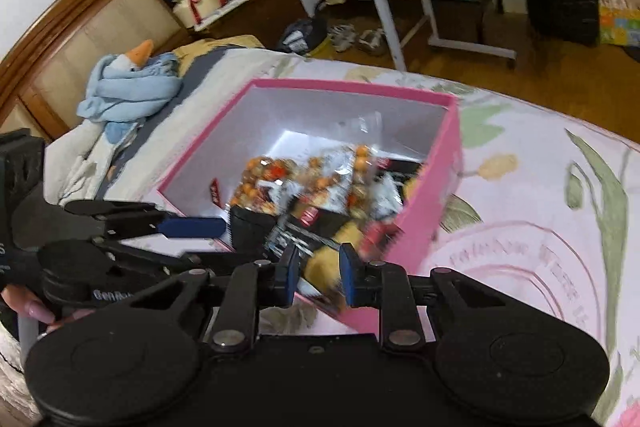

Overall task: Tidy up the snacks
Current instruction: 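Lower both black bars into the pink box and open both grippers, then grasp the red-labelled noodle bag with both grippers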

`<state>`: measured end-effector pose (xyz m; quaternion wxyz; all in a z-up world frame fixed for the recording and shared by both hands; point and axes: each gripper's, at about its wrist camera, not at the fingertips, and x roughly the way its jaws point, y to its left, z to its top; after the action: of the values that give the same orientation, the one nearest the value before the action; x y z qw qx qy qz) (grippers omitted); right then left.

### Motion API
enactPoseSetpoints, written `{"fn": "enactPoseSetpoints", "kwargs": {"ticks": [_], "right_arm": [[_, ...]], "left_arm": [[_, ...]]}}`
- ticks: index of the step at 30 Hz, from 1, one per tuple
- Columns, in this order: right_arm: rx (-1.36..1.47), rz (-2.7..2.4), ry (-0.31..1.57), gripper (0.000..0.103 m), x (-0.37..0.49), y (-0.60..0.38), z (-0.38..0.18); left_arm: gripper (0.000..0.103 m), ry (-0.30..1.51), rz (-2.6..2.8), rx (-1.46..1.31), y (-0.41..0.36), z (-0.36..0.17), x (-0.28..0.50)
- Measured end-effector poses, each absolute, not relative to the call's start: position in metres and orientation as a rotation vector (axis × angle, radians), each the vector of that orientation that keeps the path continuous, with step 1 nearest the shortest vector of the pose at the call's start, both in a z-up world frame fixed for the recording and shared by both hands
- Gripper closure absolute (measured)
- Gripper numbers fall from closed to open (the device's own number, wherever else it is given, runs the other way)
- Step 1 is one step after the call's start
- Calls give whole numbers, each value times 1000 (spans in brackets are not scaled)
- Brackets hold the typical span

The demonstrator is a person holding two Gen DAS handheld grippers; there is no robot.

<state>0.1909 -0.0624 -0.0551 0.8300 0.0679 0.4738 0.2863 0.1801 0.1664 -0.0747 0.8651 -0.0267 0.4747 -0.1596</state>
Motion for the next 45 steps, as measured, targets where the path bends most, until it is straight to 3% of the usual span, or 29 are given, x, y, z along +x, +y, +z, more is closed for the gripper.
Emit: {"fn": "enactPoseSetpoints", "kwargs": {"ticks": [11,21,25,29,32,38,45], "right_arm": [[86,535,931,72,117,-121,-3],[58,354,935,51,57,-216,22],[104,244,922,49,54,-270,14],[180,149,919,37,58,-328,-1],[224,63,935,34,66,-368,-20],[314,-86,950,11,94,-438,-58],[407,-105,1035,10,128,-477,-111]], "left_arm": [[47,956,-441,39,114,-16,138],[43,920,-667,124,13,14,108],[42,934,-721,113,-31,3,113],[42,936,-758,92,-79,-20,124],[42,953,-795,66,-118,-41,138],[42,1020,-839,-19,-196,-85,166],[42,1030,-881,-18,-269,-126,183]]}}
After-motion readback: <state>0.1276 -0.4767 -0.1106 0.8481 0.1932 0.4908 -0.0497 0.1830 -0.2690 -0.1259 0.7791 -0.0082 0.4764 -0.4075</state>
